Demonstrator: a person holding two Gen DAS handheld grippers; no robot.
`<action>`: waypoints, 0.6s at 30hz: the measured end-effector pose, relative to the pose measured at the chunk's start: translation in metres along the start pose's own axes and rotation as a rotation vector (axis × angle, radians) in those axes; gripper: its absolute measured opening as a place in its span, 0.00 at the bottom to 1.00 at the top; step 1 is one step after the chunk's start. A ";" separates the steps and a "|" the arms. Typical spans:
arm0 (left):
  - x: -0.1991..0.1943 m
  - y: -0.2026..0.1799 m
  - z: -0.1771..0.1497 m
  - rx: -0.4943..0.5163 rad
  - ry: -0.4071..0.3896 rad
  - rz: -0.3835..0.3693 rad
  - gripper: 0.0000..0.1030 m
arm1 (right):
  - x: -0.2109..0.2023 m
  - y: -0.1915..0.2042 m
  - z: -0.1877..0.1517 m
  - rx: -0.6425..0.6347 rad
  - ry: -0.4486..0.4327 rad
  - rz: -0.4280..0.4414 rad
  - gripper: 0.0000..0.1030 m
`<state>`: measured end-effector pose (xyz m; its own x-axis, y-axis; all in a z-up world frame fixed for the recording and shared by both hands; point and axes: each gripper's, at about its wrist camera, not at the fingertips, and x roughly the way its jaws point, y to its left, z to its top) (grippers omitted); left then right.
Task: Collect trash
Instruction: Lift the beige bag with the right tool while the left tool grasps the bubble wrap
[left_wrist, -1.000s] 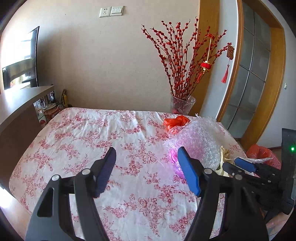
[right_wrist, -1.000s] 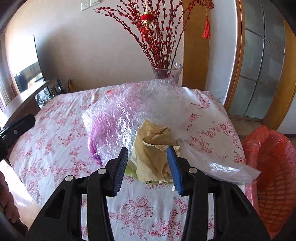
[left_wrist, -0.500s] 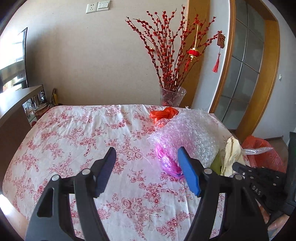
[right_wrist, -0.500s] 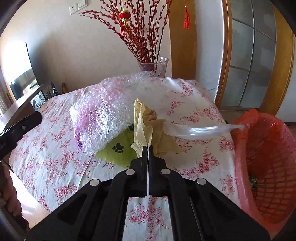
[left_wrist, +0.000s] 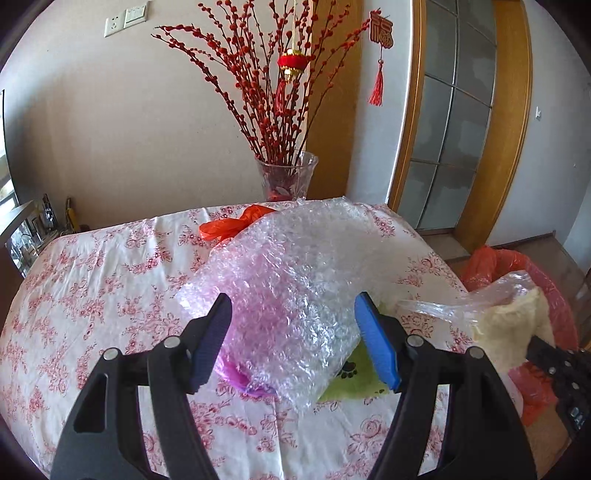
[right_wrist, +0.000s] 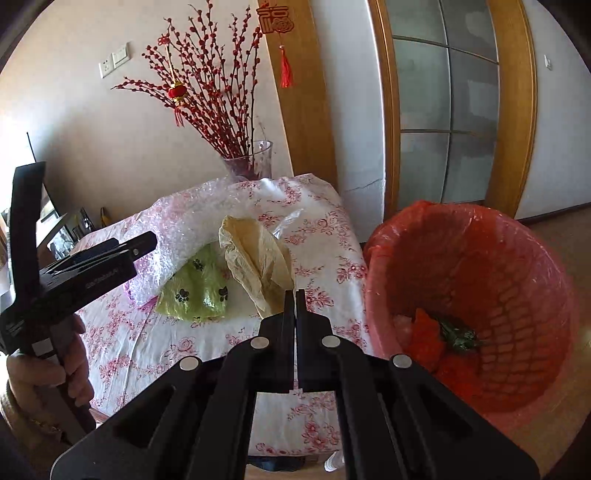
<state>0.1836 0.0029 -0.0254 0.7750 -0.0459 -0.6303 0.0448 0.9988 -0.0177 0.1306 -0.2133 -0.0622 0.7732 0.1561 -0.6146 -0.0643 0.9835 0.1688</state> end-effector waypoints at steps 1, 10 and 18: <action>0.009 -0.003 0.000 0.007 0.026 0.021 0.68 | -0.001 -0.002 -0.001 0.004 -0.001 -0.003 0.01; 0.037 -0.010 -0.011 0.056 0.096 0.069 0.05 | -0.007 -0.007 -0.007 0.037 -0.002 0.009 0.01; 0.002 0.011 -0.015 -0.002 0.021 -0.021 0.02 | -0.023 -0.013 -0.005 0.051 -0.039 0.010 0.01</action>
<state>0.1759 0.0143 -0.0387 0.7604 -0.0667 -0.6460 0.0600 0.9977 -0.0325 0.1108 -0.2291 -0.0539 0.7967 0.1608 -0.5826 -0.0404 0.9760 0.2142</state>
